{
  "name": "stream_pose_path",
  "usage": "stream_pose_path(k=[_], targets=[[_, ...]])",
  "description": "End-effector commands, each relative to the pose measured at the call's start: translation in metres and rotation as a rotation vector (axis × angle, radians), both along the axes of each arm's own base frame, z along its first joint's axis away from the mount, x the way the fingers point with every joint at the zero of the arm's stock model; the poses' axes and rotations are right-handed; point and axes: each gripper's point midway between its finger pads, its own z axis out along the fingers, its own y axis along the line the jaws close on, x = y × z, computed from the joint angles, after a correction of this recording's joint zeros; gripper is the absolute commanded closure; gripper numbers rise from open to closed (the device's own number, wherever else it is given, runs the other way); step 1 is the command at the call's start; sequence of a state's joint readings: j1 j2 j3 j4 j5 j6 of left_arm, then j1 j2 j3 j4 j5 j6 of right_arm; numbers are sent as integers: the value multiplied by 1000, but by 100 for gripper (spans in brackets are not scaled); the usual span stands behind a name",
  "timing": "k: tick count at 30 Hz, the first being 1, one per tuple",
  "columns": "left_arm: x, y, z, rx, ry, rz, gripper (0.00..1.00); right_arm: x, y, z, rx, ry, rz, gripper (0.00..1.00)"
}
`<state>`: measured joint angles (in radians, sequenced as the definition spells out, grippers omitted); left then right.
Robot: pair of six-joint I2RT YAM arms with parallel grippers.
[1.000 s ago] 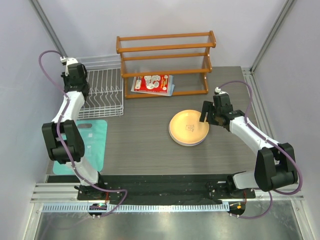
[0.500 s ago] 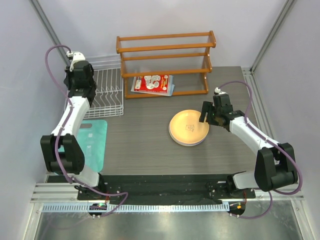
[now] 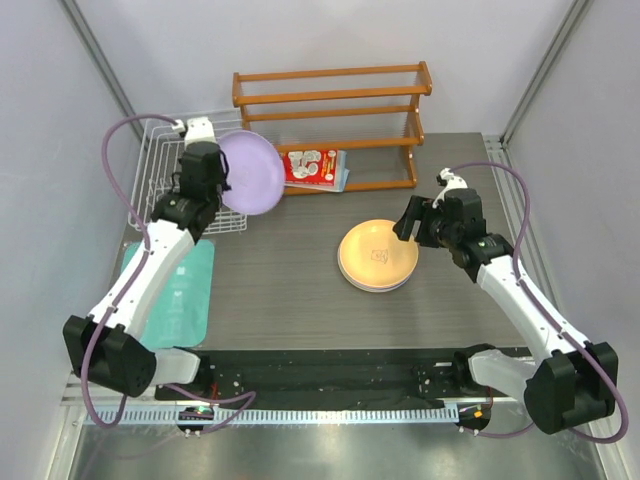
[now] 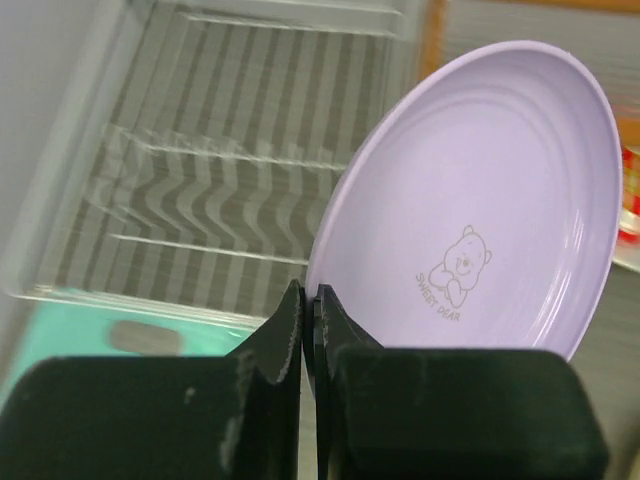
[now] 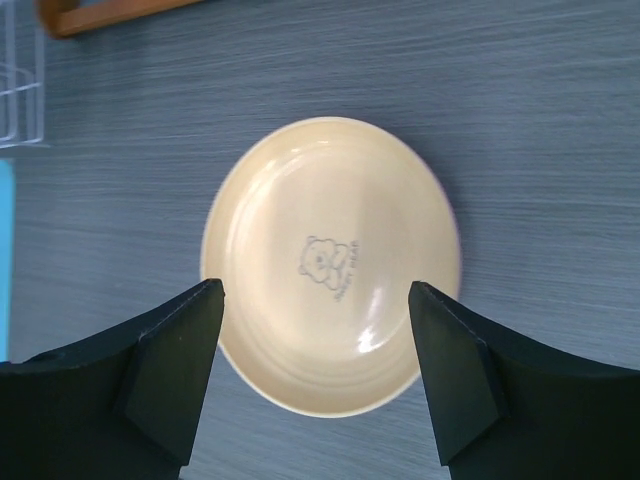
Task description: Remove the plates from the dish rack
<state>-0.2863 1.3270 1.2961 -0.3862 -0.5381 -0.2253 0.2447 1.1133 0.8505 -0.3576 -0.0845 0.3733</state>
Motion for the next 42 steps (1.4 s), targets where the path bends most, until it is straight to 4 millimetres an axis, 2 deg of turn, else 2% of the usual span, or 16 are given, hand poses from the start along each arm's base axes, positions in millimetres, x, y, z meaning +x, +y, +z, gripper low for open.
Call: stream_pose_path(k=[1, 2, 6, 9, 14, 22, 23, 24, 25, 27, 28, 30, 31, 33, 35, 42], targets=[[-19, -73, -20, -264, 15, -208, 100, -3, 39, 44, 161, -102, 148, 20], [-23, -89, -23, -282, 21, -250, 100, -2, 44, 51, 191, -121, 159, 20], [-33, -124, -33, -368, 51, -329, 100, -5, 65, 63, 272, -144, 212, 19], [-40, -148, -35, -404, 54, -393, 100, -5, 78, 64, 292, -145, 234, 19], [-49, -177, -33, -425, 56, -456, 100, -1, 91, 56, 306, -129, 256, 19], [-58, -207, -38, -417, 74, -515, 100, 10, 104, 32, 312, -84, 274, 21], [-60, -211, -39, -419, 77, -523, 100, 11, 104, 30, 309, -79, 271, 33], [-61, -213, -38, -418, 77, -525, 100, 12, 104, 24, 302, -67, 266, 38], [-61, -214, -40, -417, 81, -525, 100, 13, 104, 22, 297, -64, 267, 53], [-61, -215, -41, -413, 82, -526, 100, 13, 102, 18, 286, -55, 255, 71], [-61, -214, -40, -412, 79, -522, 100, 13, 100, 15, 276, -51, 245, 94], [-60, -211, -39, -403, 66, -514, 100, 11, 94, 16, 258, -60, 227, 99], [-60, -209, -40, -397, 65, -508, 89, 12, 85, 11, 222, -48, 183, 99], [-59, -205, -41, -374, 62, -497, 55, 12, 72, 11, 171, -60, 131, 99], [-59, -192, -45, -340, 55, -451, 1, 10, 50, 9, 101, -57, 50, 99], [-63, -142, -45, -185, -8, -303, 1, -13, -4, -12, -51, 40, -127, 99]])
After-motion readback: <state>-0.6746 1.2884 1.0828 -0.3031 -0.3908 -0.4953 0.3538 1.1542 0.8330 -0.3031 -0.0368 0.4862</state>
